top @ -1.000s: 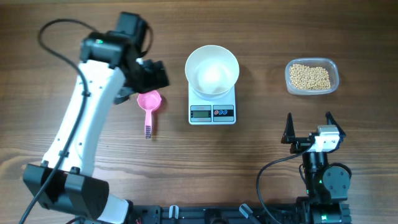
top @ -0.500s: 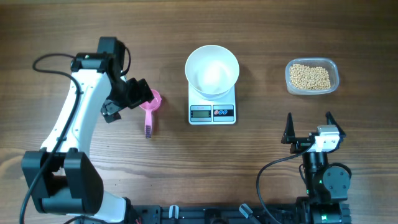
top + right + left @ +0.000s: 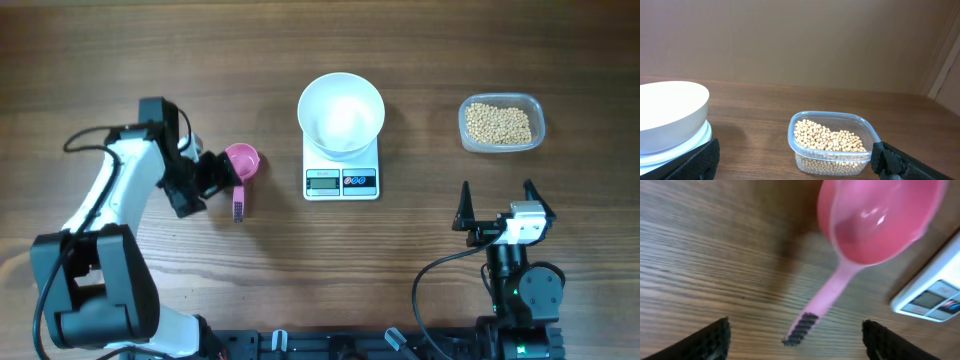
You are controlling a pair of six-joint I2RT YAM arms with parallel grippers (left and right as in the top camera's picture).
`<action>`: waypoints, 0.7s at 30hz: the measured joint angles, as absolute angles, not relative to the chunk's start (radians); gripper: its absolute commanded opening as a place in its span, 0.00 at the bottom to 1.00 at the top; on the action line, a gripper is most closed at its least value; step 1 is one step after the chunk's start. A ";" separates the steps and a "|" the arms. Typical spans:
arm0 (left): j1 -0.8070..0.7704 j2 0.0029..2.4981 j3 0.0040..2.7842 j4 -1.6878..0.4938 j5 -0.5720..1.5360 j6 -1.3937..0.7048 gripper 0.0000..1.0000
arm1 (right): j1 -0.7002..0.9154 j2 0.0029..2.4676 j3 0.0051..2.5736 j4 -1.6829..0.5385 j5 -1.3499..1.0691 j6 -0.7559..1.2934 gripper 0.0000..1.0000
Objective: Scoop item into bowl and weigh 150g on scale
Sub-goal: 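Lower the left gripper and grasp the pink scoop's handle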
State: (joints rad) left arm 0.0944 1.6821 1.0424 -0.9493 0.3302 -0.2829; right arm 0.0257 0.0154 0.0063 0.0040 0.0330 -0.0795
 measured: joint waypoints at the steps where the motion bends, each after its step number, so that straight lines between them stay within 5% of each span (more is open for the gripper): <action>1: 0.094 1.682 1.028 -0.936 0.340 -0.273 0.86 | 0.026 0.015 0.006 0.004 0.033 -0.080 1.00; 21: 0.094 1.801 0.994 -0.790 0.473 -0.135 0.63 | 0.026 0.015 0.006 0.004 0.033 -0.080 1.00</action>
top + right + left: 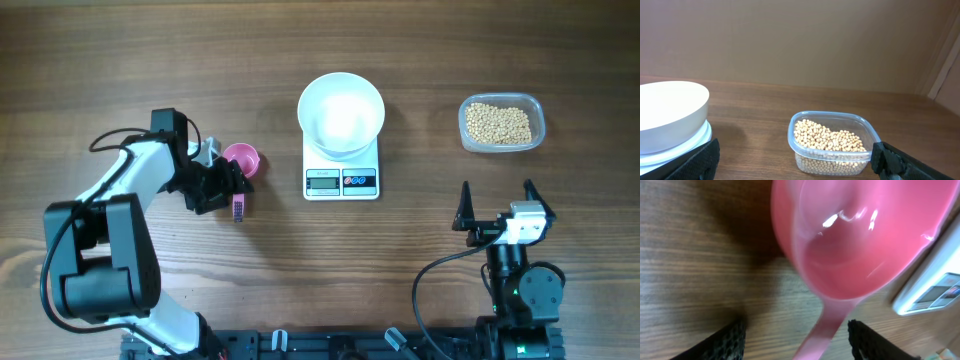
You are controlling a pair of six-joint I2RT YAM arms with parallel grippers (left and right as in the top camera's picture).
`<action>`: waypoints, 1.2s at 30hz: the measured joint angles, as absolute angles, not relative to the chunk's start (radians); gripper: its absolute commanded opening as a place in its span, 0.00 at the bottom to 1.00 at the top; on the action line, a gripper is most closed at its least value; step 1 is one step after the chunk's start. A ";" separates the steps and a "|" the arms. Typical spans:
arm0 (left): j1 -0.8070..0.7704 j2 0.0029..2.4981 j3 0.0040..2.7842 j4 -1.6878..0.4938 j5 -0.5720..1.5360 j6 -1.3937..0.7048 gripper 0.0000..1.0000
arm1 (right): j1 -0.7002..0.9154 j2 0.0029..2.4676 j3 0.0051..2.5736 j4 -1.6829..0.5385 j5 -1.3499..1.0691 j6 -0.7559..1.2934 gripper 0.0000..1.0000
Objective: Scoop item into bowl and weigh 150g on scale
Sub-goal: 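Lower the left gripper and grasp the pink scoop's handle, then lift the pink scoop with the left gripper toward the right gripper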
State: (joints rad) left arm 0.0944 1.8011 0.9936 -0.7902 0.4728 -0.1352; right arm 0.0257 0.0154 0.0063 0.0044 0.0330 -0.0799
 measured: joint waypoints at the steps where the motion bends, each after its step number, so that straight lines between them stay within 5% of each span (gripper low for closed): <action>1: 0.095 1.801 0.994 -0.789 0.477 -0.128 0.61 | 0.026 0.015 0.006 0.004 0.033 -0.080 1.00; 25: 0.094 1.812 0.992 -0.730 0.496 -0.079 0.27 | 0.026 0.015 0.006 0.004 0.033 -0.080 1.00; 33: 0.094 1.814 0.992 -0.725 0.515 -0.069 0.04 | 0.026 0.015 0.006 0.004 0.033 -0.080 1.00; 36: 0.094 1.814 0.992 -0.723 0.534 -0.064 0.04 | 0.026 0.015 0.006 0.004 0.033 -0.080 1.00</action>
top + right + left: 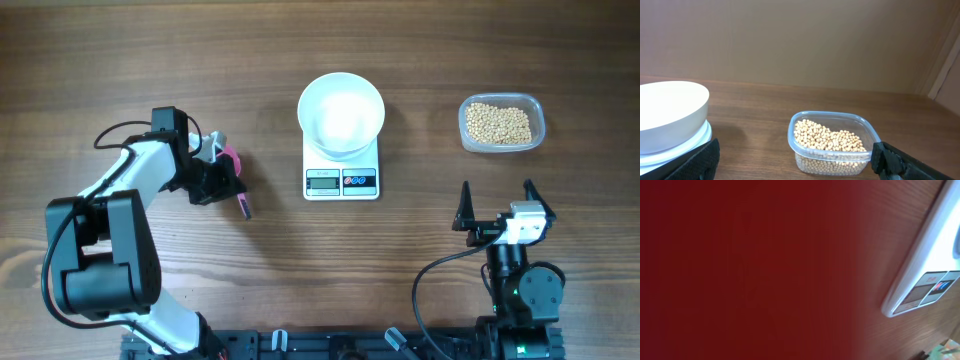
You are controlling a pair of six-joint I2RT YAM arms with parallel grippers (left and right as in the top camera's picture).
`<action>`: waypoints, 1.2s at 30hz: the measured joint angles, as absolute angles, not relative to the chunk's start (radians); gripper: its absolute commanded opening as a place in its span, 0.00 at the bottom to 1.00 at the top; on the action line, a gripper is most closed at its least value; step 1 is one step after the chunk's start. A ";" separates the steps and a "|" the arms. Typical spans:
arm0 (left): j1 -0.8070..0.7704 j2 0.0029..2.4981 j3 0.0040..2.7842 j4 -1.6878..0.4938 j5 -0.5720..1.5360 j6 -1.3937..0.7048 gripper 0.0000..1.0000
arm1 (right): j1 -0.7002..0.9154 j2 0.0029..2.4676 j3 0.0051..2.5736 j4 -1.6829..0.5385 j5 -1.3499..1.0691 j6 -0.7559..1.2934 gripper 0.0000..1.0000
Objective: Scoop item into bowl and weigh 150g on scale
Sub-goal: 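Lift the pink scoop with the left gripper toward the right gripper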
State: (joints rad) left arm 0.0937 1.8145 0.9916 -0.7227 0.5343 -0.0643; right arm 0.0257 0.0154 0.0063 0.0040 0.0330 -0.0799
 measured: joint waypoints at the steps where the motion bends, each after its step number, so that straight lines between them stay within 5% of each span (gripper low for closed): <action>1: 0.094 1.814 0.992 -0.720 0.542 -0.065 0.04 | 0.026 0.015 0.006 0.004 0.033 -0.080 1.00; 12: 0.094 1.785 1.037 -0.765 0.776 -0.074 0.04 | 0.026 0.015 0.006 0.004 0.033 -0.080 1.00; 24: 0.094 1.485 1.066 -0.766 1.138 -0.234 0.04 | 0.026 0.015 0.006 0.004 0.033 -0.080 1.00; 36: 0.023 1.209 1.066 -0.747 1.110 -0.403 0.04 | 0.026 0.015 0.006 0.004 0.033 -0.080 1.00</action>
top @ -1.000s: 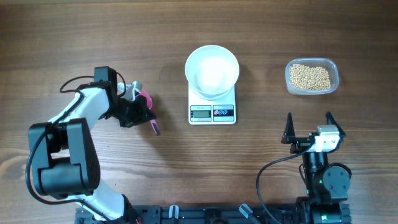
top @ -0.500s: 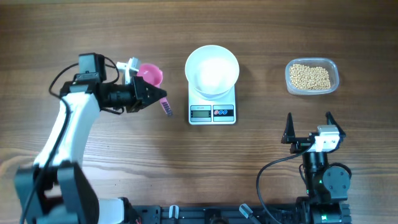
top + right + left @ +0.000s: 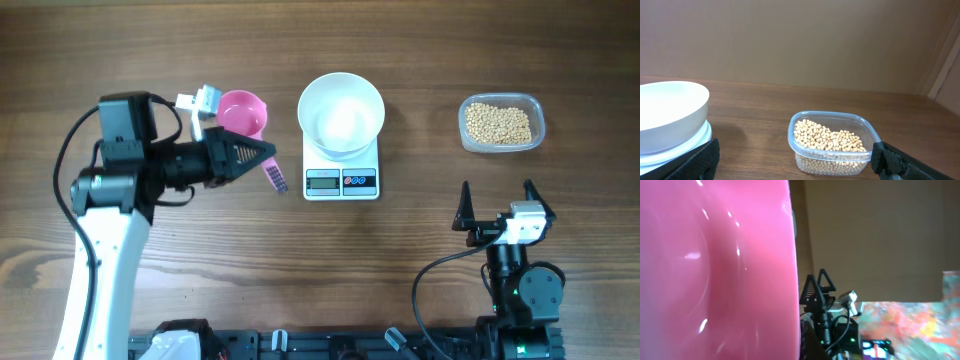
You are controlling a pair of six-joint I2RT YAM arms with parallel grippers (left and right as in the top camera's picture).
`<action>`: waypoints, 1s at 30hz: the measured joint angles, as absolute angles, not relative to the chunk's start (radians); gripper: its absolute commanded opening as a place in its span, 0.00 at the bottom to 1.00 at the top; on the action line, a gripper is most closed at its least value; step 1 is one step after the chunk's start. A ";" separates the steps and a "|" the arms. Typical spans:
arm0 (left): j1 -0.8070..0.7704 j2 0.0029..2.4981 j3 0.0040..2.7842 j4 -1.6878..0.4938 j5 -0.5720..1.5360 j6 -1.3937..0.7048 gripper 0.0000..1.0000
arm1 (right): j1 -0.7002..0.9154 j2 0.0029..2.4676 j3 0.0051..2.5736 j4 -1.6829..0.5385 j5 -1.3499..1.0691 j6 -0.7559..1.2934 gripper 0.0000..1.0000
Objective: Scoop item into bowl and weigh 150g on scale
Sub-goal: 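Lift the pink scoop with the left gripper toward the right gripper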
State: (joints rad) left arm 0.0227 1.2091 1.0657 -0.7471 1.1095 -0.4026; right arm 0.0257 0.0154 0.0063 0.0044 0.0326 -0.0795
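Note:
My left gripper [image 3: 262, 155] is shut on the pink scoop [image 3: 243, 113] and holds it above the table, just left of the scale [image 3: 341, 181]. The scoop's dark-tipped handle [image 3: 275, 179] sticks out below the fingers. In the left wrist view the scoop [image 3: 715, 270] fills the left half. A white bowl [image 3: 341, 112] sits on the scale and looks empty. The clear tub of beans [image 3: 501, 122] stands at the far right. My right gripper [image 3: 497, 205] rests open near the front edge, facing the bean tub [image 3: 832, 142] and the bowl [image 3: 670, 112].
The scale has a small display and buttons on its front strip [image 3: 342, 182]. The right arm's base [image 3: 520, 290] stands at the front right. Bare wooden table [image 3: 420, 60] lies between the scale and the bean tub.
The left arm has risen off the table with the scoop in its gripper. The scoop is now higher and closer to the scale, its cup facing up. The right arm has not moved.
The left gripper stood open beside the pink scoop lying left of the scale. Then it was closer, its fingers either side of the scoop. Then it was low over the scoop, which blocked the wrist view. Now it holds the scoop aloft. The right arm stayed still.

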 measured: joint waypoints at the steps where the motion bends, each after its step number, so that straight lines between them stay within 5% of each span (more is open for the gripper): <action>1: 0.001 1.190 1.066 -0.744 1.076 -0.431 0.04 | 0.026 0.015 0.006 0.006 0.028 -0.075 1.00; 8: -0.137 1.142 1.066 -0.646 0.946 -0.570 0.04 | 0.026 0.015 0.006 0.012 -0.153 0.152 1.00; 16: -0.238 1.142 1.066 -0.542 0.855 -0.704 0.04 | 0.026 0.016 0.006 0.080 -0.252 0.901 1.00; 22: -0.310 1.142 1.066 -0.418 0.836 -0.728 0.04 | 0.026 0.018 0.029 0.330 -0.313 1.037 1.00; 24: -0.326 1.142 1.066 -0.373 0.823 -0.736 0.04 | 0.026 0.024 0.083 0.286 -0.332 1.035 1.00; 30: -0.326 1.142 1.066 -0.249 0.801 -0.807 0.04 | 0.026 0.246 0.510 -0.310 -0.383 0.847 1.00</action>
